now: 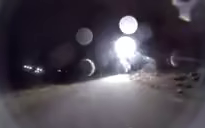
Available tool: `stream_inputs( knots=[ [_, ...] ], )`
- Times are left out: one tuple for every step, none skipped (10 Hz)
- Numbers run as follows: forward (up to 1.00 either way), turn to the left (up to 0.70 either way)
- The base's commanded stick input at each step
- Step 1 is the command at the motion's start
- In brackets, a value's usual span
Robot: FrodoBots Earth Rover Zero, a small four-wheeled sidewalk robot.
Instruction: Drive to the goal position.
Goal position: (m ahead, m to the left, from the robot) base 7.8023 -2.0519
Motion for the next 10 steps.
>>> stream_inputs(
  knots=[
    [1.0, 0.0],
    [1.0, 0.0],
    [1.0, 0.0],
    [1.0, 0.0],
    [1.0, 0.0],
    [1.0, 0.0],
    [1.0, -0.31],
    [1.0, -0.39],
    [1.0, -0.32],
    [1.0, -0.13]
  ],
)
